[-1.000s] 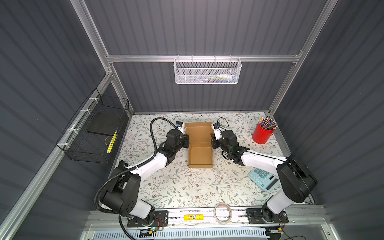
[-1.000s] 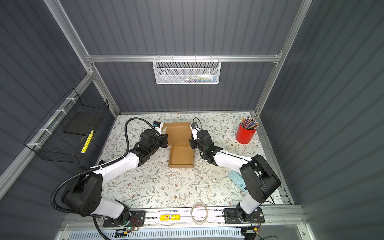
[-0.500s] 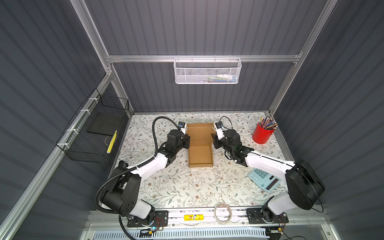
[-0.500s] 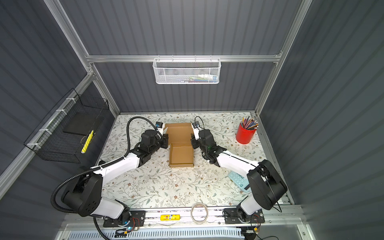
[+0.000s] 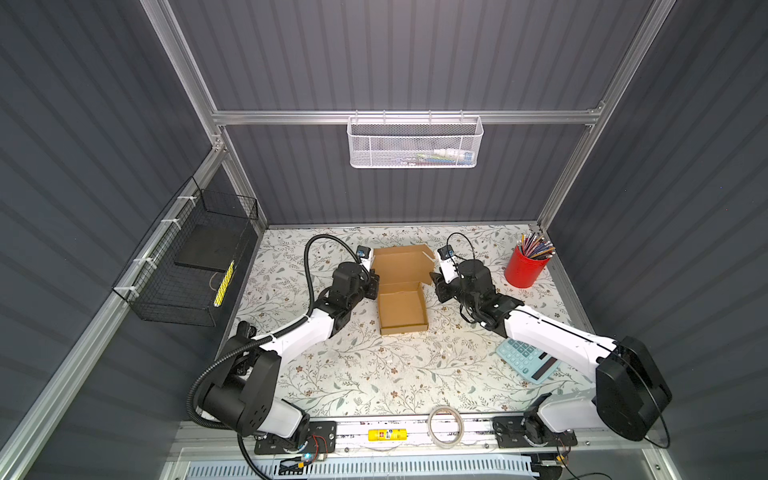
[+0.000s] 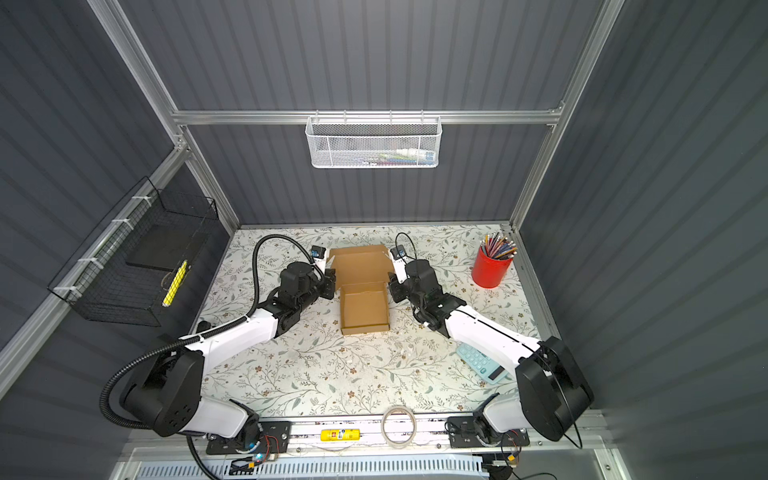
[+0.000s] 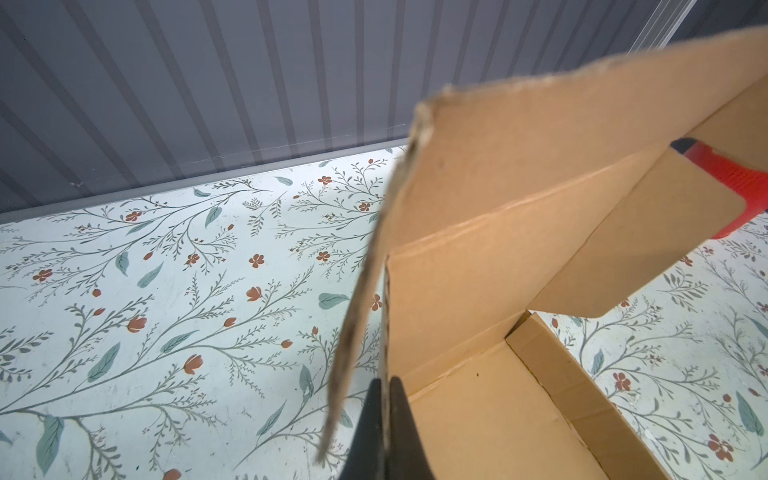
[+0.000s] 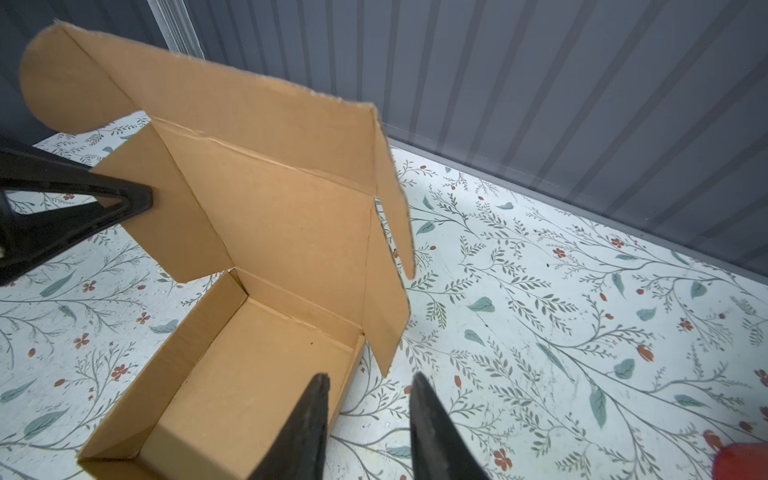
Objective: Fold the paper box
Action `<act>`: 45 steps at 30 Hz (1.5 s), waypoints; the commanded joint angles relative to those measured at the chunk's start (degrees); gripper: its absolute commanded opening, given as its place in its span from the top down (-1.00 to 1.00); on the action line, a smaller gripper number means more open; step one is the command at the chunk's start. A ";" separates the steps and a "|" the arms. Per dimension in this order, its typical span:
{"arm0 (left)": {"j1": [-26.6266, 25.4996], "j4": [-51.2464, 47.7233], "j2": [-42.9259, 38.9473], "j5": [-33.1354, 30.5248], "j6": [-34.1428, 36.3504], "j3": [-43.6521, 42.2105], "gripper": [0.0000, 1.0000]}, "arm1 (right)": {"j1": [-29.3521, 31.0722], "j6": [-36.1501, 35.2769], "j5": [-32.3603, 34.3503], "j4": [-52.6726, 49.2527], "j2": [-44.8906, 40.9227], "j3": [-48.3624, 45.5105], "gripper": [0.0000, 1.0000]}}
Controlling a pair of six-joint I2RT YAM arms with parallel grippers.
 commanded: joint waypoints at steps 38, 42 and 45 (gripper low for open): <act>-0.37 1.46 -1.65 2.72 1.10 -0.46 1.00 | -5.87 0.43 -14.66 -5.99 11.40 13.81 0.67; -0.37 1.10 -1.65 2.77 1.02 -0.26 0.94 | -5.89 0.27 -14.88 -5.83 11.77 13.81 0.73; -0.36 1.11 -1.56 2.85 0.84 -0.30 0.90 | -5.85 0.05 -15.01 -5.90 11.99 13.99 0.77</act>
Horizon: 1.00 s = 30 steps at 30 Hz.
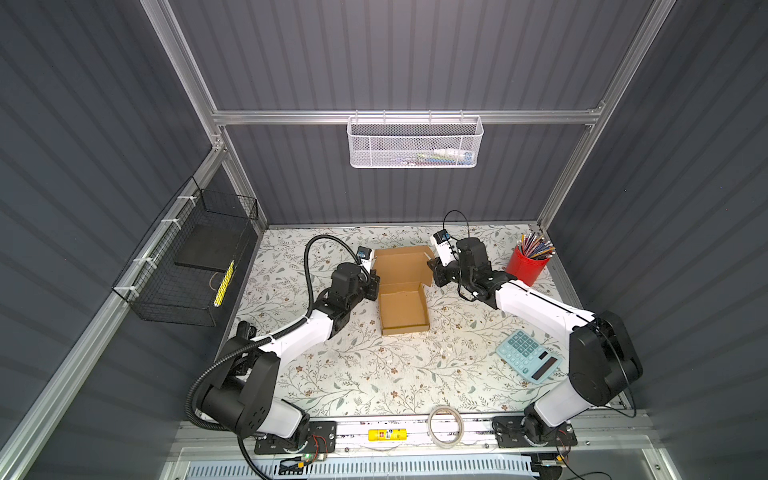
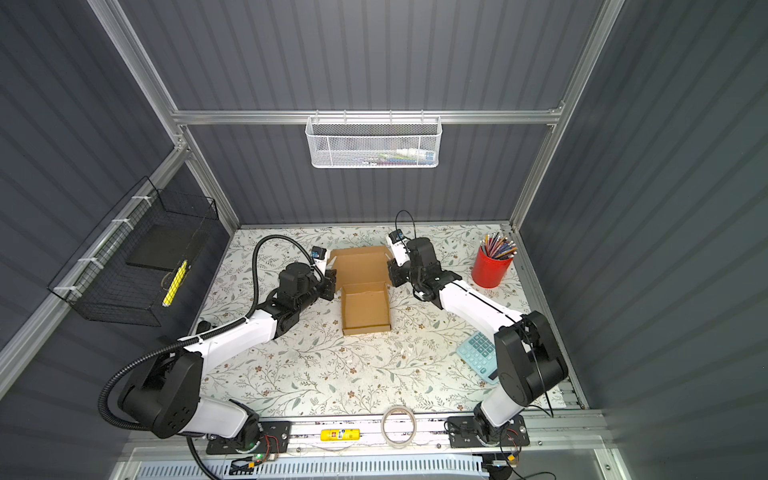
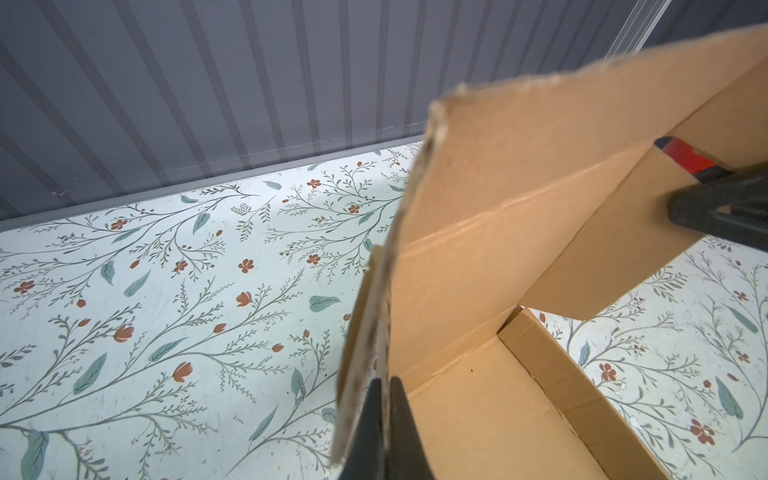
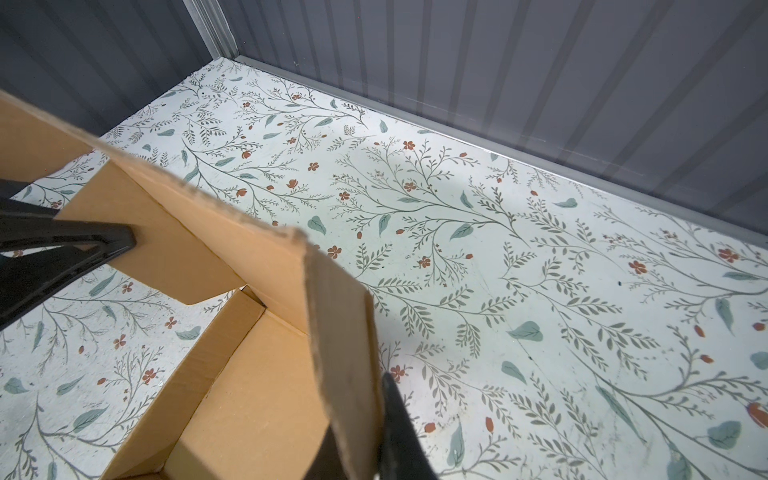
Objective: Fold the paper box
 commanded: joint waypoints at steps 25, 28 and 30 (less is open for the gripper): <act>-0.34 -1.29 0.51 1.25 0.35 4.74 0.58 | 0.00 -2.91 -1.79 -1.78 0.37 2.48 0.90; -0.36 -1.27 0.74 1.48 -0.09 4.56 0.68 | 0.11 -2.74 -1.53 -1.86 0.10 2.39 0.90; -0.34 -1.27 0.71 1.48 -0.44 4.45 0.71 | 0.14 -2.43 -1.03 -1.86 -0.23 2.22 0.90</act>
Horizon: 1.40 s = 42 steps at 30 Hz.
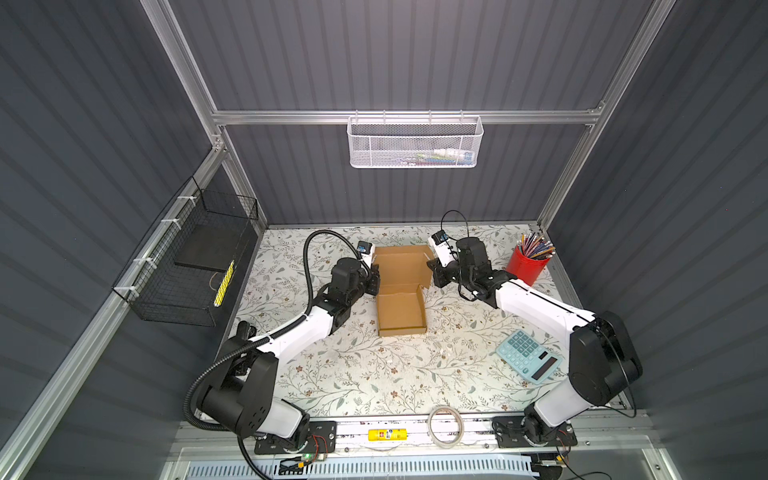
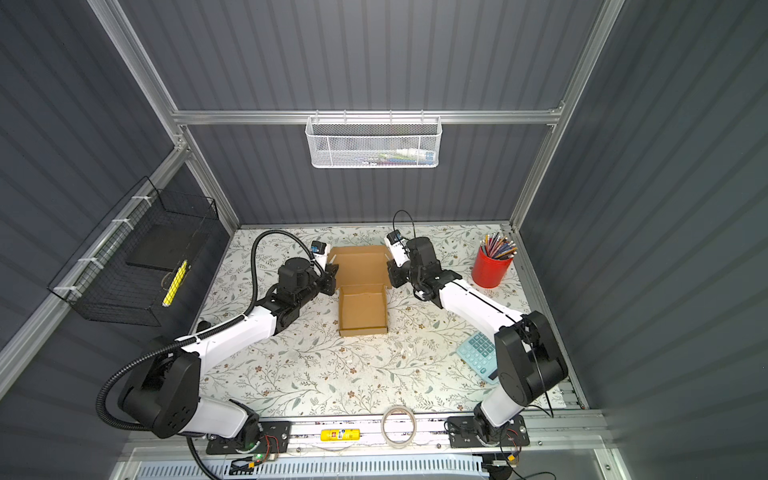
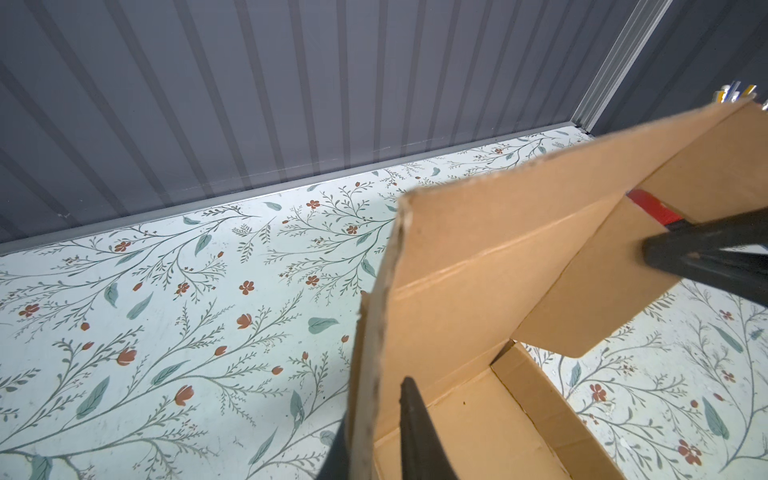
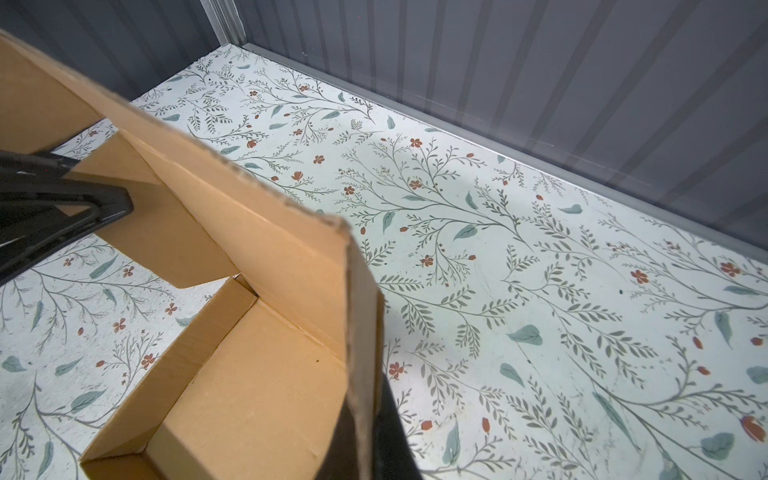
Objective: Fold the paper box
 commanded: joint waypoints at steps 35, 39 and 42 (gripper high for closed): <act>-1.31 9.58 -1.24 -4.44 -12.57 -6.80 0.71 | 12.77 11.75 22.65 2.88 -1.38 -1.93 0.85; -1.58 9.96 -1.61 -4.45 -13.31 -7.34 0.69 | 13.45 12.32 23.78 3.42 -1.48 -2.54 0.85; -1.84 10.36 -1.56 -4.44 -13.90 -7.62 0.72 | 14.08 12.78 24.43 3.86 -1.53 -2.99 0.85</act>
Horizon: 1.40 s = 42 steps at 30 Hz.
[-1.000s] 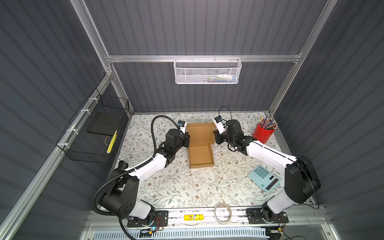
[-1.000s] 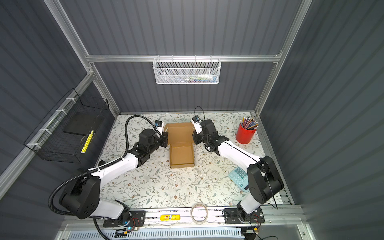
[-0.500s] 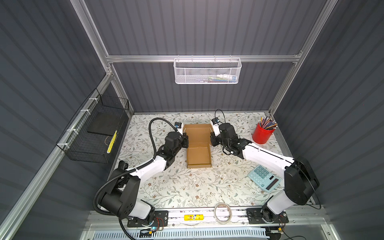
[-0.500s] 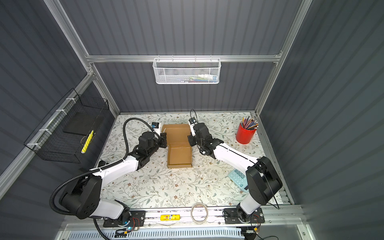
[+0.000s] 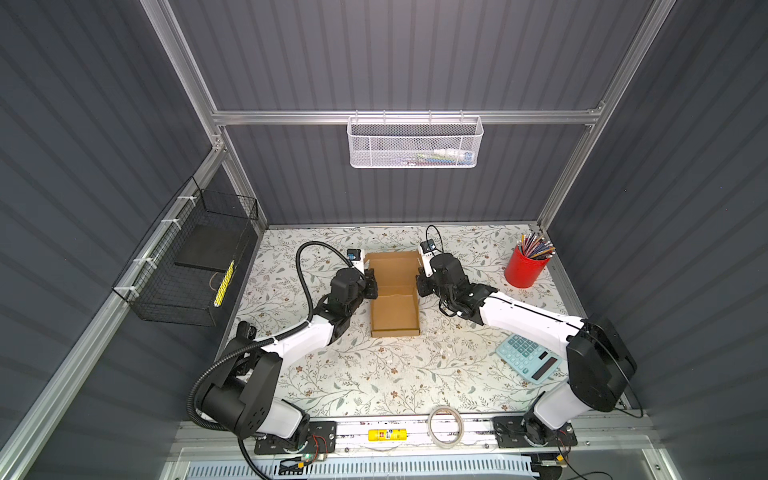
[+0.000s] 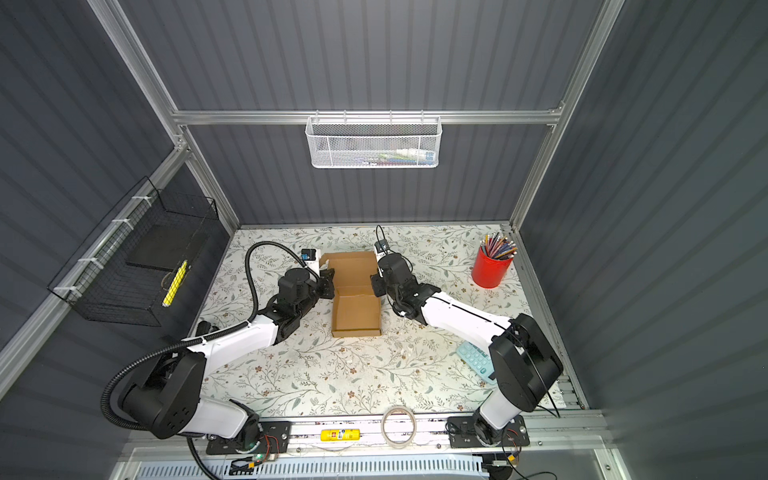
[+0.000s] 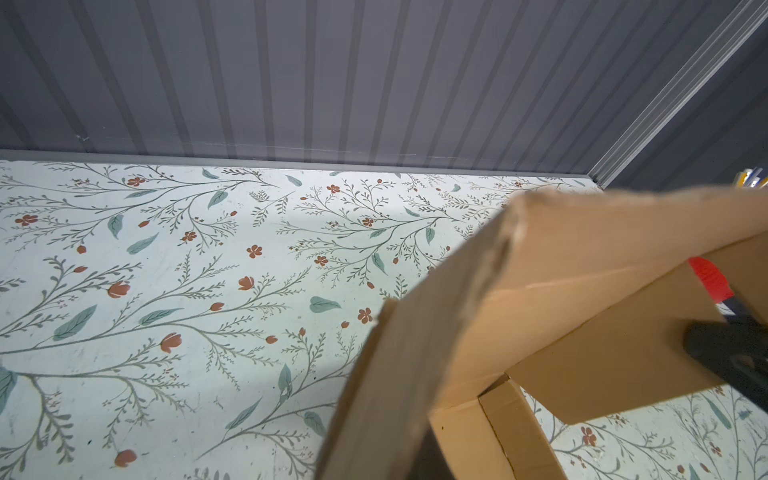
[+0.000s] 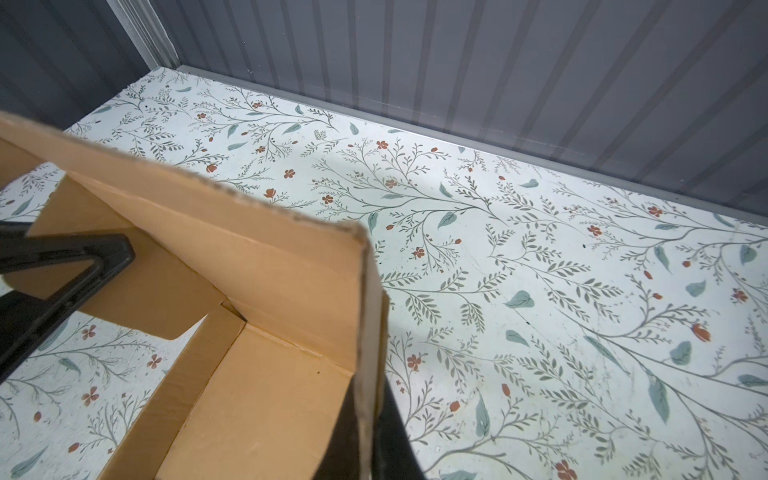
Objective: Fold the paper box
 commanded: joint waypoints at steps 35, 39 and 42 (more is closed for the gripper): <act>-5.03 5.61 -3.73 -4.50 -6.89 -7.50 0.83 | 8.52 6.84 9.83 5.53 -2.06 -8.16 0.84; -5.75 5.52 -4.01 -4.93 -7.32 -8.02 0.74 | 9.67 6.65 11.48 5.35 -1.97 -8.15 0.83; -6.33 5.51 -3.93 -5.29 -7.66 -8.28 0.64 | 10.13 6.82 11.93 5.67 -1.97 -8.56 0.84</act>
